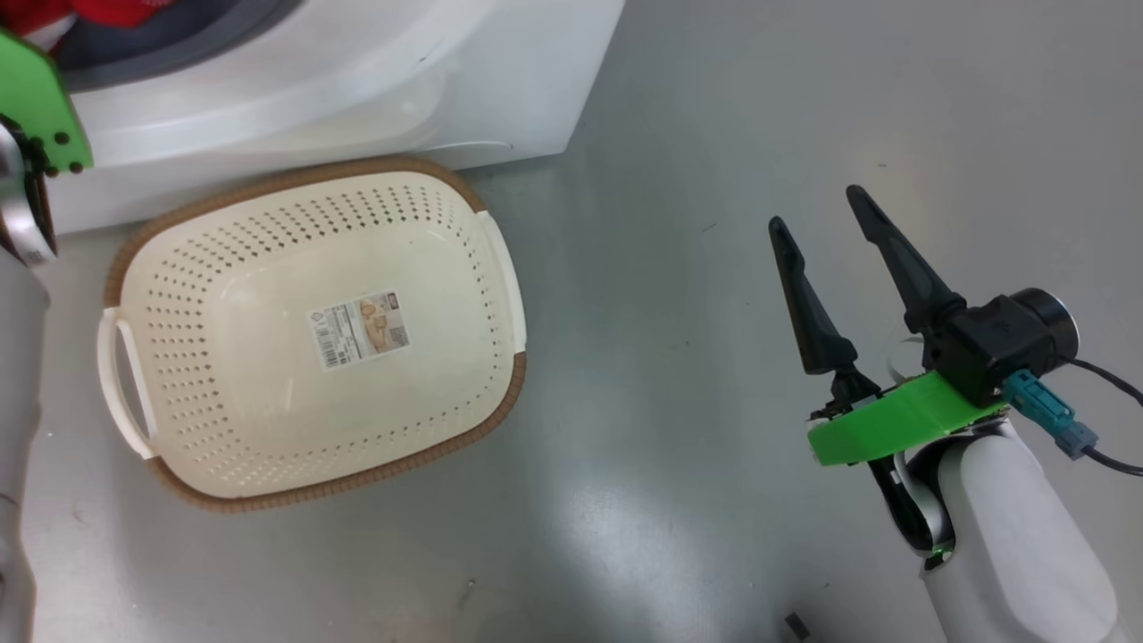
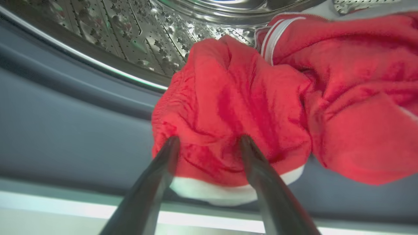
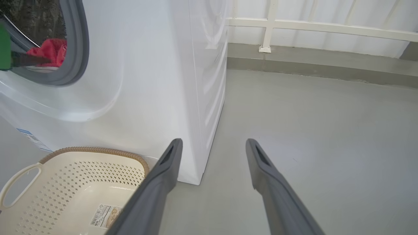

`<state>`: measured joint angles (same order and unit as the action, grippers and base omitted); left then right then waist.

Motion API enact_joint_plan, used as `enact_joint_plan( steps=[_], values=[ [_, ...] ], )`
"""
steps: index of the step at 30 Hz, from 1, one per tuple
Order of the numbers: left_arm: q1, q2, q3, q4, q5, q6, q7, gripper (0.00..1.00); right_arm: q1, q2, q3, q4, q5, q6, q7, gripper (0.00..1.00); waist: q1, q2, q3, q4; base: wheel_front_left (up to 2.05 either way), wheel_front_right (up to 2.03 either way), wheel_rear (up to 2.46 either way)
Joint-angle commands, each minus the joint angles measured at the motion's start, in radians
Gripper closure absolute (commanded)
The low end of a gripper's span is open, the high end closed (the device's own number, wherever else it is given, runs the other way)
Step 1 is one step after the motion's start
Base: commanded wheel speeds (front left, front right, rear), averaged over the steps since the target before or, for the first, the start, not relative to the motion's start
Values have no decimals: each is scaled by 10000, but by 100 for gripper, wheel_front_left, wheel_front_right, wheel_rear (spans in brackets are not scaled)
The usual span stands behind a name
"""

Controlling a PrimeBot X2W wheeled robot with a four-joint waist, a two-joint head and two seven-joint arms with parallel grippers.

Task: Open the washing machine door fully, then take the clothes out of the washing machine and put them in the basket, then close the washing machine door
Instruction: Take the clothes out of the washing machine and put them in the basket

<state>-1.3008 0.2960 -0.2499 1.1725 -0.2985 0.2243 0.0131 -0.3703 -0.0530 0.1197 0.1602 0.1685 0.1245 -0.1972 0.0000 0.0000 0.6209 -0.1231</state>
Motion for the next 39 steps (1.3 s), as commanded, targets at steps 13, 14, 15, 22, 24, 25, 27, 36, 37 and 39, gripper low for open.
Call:
enact_joint_plan(
  steps=[13,14,15,22,24,25,27,36,37,39],
  values=[
    [-425,666,-143,445,20,-187,186,100,-81,28,420,28,226,62,-287,0,0,0,-8,-244,0,0,0],
    [-447,654,-147,423,4,-197,102,100,-82,28,413,28,222,62,-294,0,0,0,-5,-232,0,0,0],
    [-462,645,-164,423,2,-200,53,100,-83,28,413,31,218,62,-299,0,0,0,-4,-220,0,0,0],
    [-512,495,41,98,-352,-407,-908,100,-123,28,370,60,200,62,-304,0,0,0,-7,-91,0,0,0],
    [-416,416,151,-2,-516,-512,-1288,100,-131,28,353,75,193,62,-301,0,0,0,-50,-32,0,0,0],
    [-353,372,227,-39,-614,-539,-1474,100,-137,28,351,80,192,62,-301,0,0,0,-76,3,0,0,0],
    [-209,301,315,-104,-743,-589,-1848,100,-148,28,351,88,183,62,-298,0,0,0,-138,80,0,0,0],
    [501,115,538,-760,-1021,-792,-2669,100,-129,28,371,115,120,62,-243,0,0,0,-476,347,0,0,0],
    [599,118,551,-862,-1031,-827,-2692,100,-132,28,386,110,118,62,-232,0,0,0,-508,366,0,0,0],
    [810,90,622,-1120,-1092,-910,-2724,100,-130,28,413,106,124,62,-223,0,0,0,-602,412,0,0,0]
  ],
)
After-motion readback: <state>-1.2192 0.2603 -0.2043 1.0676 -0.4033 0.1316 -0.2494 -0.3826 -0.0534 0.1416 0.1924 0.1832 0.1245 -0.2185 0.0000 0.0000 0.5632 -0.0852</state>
